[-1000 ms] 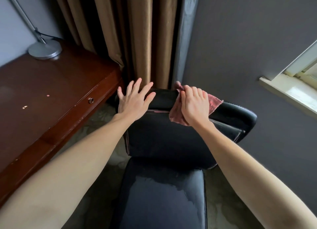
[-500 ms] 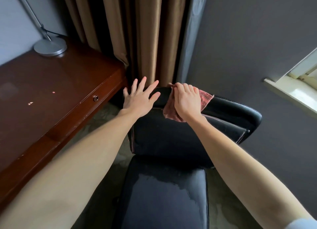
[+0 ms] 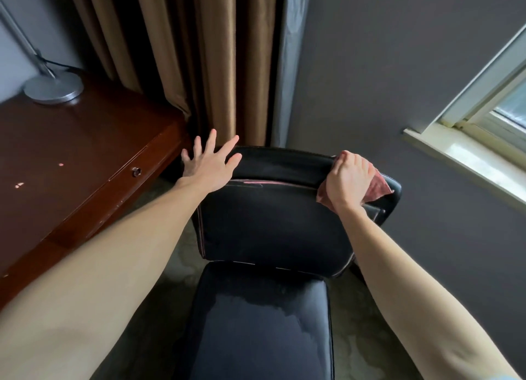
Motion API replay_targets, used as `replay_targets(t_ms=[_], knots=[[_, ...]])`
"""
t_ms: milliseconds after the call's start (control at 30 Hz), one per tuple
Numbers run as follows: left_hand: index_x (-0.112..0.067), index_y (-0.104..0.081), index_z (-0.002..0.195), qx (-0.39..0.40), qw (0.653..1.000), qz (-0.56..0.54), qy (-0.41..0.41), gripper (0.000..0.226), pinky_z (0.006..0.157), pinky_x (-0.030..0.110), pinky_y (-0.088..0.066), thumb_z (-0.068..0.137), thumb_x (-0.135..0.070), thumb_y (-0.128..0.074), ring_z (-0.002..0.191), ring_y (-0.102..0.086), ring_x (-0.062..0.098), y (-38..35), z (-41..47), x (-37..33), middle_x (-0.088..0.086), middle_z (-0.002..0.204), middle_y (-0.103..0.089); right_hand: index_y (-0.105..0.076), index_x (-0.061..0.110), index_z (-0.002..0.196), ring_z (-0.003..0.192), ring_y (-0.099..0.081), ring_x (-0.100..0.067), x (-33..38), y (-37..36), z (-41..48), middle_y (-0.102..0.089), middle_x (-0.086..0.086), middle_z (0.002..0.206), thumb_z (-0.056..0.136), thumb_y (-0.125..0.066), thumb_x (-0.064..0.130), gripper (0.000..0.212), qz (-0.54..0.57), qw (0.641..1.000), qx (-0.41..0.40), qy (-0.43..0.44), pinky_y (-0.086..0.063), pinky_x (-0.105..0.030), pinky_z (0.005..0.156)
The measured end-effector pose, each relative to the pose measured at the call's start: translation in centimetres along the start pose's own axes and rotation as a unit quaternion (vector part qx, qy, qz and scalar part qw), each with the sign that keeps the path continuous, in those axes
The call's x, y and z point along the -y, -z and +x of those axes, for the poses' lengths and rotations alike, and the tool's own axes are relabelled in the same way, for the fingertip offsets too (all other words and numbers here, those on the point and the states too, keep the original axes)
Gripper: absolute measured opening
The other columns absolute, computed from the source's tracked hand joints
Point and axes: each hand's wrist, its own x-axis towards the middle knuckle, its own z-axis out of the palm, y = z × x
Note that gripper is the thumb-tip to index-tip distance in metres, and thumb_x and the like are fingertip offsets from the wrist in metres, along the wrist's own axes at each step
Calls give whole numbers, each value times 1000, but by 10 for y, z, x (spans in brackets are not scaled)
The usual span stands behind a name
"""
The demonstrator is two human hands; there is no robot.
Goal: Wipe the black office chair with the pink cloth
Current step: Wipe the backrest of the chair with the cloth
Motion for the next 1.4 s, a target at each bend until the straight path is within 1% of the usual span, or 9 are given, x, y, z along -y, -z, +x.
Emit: replay_targets(t_ms=[267, 367, 467, 600, 767, 900, 1100, 1267, 1400], knots=[[-53, -7, 152, 6, 1000, -29, 9, 53, 118, 59, 3, 101, -61, -19, 152, 12, 29, 1, -5, 6, -2, 167, 9, -65, 15, 100, 103, -58, -28, 107, -35, -18, -68, -5, 104, 99, -34, 24, 32, 16, 979, 118, 167, -32, -40, 96], [-47, -20, 153, -37, 998, -42, 5, 53, 118, 59, 2, 102, -55, -30, 153, 1, 27, 3, -7, -5, 1, 167, -5, -66, 8, 99, 101, -60, -29, 88, -10, -8, -70, -8, 102, 100, -40, 25, 31, 116, 968, 156, 160, -39, -40, 96], [-37, -32, 152, -111, 989, -46, -83, 51, 120, 53, 2, 102, -45, -37, 153, -4, 22, 0, -12, -44, 4, 166, -13, -64, 5, 91, 91, -61, -36, 54, 13, 4, -70, -12, 91, 96, -43, 22, 27, 115, 985, 79, 102, -47, -45, 86], [-34, -21, 156, -64, 973, -27, -219, 55, 122, 44, 2, 104, -49, -32, 153, 5, 20, -13, -8, -115, 3, 167, -1, -67, 6, 111, 106, -60, -38, 11, 24, 15, -70, -15, 109, 96, -44, 15, 28, 55, 996, 68, 10, -40, -42, 95], [-37, -14, 157, -63, 981, 60, -170, 55, 123, 44, -4, 104, -53, -17, 152, -5, 25, -29, 6, -116, 2, 166, -9, -63, 5, 78, 83, -59, -37, -6, 14, 3, -68, -13, 82, 96, -42, 18, 30, 41, 995, 58, 76, -43, -41, 82], [-35, -20, 156, -83, 982, 62, -159, 53, 121, 43, -11, 105, -50, -19, 149, -16, 23, -22, 2, -91, 2, 164, -18, -69, 6, 89, 93, -58, -35, -6, 8, 1, -69, -13, 91, 100, -42, 24, 35, 16, 996, 36, 78, -37, -39, 94], [-27, -21, 156, -96, 992, 48, -60, 59, 123, 42, -2, 104, -54, -20, 152, -9, 24, -10, -4, 2, 4, 164, -18, -70, 3, 88, 88, -59, -35, 2, -1, 2, -67, -14, 86, 98, -38, 32, 44, -12, 998, 5, 60, -37, -40, 93], [-35, -15, 156, -62, 997, -24, 26, 59, 122, 44, -8, 102, -58, -16, 151, -13, 28, -3, -15, 54, 8, 162, -21, -69, 0, 87, 87, -58, -39, 8, -16, -7, -66, -17, 84, 95, -37, 34, 47, -21, 997, -44, 54, -39, -44, 94], [-46, -21, 151, -59, 992, -106, 33, 50, 120, 50, -9, 103, -56, -17, 151, -3, 29, -5, -12, 31, 4, 164, -12, -66, 7, 86, 87, -56, -35, 15, -20, -10, -63, -12, 82, 95, -40, 33, 38, -13, 995, -32, 97, -37, -44, 98]])
